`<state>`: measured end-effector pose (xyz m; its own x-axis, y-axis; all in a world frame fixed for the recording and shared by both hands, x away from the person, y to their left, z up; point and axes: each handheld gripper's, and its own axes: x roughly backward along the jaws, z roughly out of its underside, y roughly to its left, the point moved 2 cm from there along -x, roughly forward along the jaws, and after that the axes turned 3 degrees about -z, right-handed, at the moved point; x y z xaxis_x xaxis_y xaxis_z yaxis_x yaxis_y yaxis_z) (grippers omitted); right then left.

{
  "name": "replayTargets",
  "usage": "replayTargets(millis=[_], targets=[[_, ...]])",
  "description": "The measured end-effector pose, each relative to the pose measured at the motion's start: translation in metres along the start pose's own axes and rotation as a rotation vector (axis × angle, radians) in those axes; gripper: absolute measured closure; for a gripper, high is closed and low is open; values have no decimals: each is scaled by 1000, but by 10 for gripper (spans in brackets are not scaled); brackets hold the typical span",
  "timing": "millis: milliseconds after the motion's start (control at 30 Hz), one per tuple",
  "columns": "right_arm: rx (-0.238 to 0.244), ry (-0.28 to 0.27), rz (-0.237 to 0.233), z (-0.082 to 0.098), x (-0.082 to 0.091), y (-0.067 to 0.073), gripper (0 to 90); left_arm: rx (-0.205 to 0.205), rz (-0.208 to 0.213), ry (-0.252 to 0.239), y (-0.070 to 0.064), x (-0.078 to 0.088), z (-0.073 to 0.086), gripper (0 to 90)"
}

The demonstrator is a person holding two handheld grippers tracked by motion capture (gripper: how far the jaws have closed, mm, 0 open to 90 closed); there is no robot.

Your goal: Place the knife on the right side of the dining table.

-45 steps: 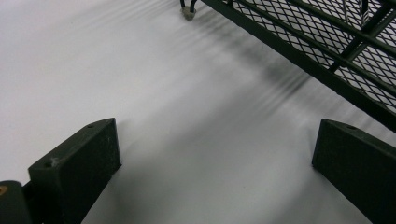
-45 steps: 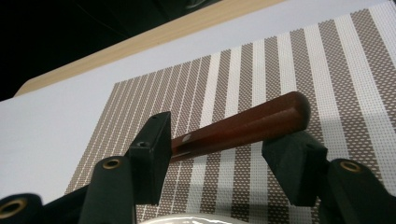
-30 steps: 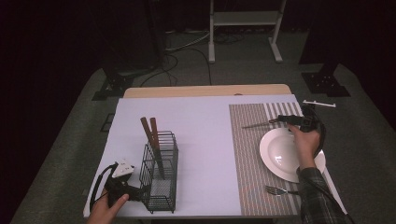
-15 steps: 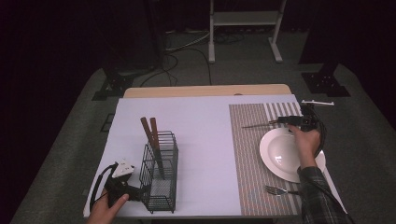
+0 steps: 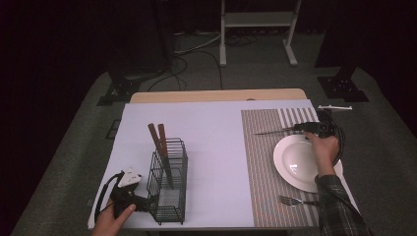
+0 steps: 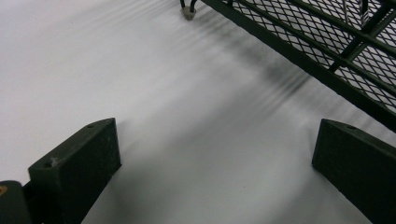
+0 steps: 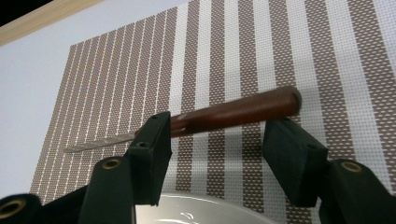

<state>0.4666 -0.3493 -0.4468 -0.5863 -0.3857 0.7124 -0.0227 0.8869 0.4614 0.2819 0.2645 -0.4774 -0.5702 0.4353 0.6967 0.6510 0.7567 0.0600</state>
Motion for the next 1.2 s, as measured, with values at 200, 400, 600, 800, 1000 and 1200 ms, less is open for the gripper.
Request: replayTargets(millis=[200, 400, 600, 800, 1000, 1200], targets=[[-1, -8, -1, 0, 2, -2, 408, 0, 0, 0, 0, 0, 0, 0], [21, -34, -12, 2, 5, 3, 411, 0, 0, 0, 0, 0, 0, 0], [92, -58, -31, 2, 8, 23, 449, 0, 0, 0, 0, 0, 0, 0], [179, -43, -70, 4, 5, 48, 606, 0, 0, 0, 0, 0, 0, 0], [298, 29, -97, 7, -7, 78, 805, 2, 0, 1, 0, 0, 0, 0], [400, 95, -82, 11, -23, 107, 900, 0, -1, 1, 0, 0, 0, 0]])
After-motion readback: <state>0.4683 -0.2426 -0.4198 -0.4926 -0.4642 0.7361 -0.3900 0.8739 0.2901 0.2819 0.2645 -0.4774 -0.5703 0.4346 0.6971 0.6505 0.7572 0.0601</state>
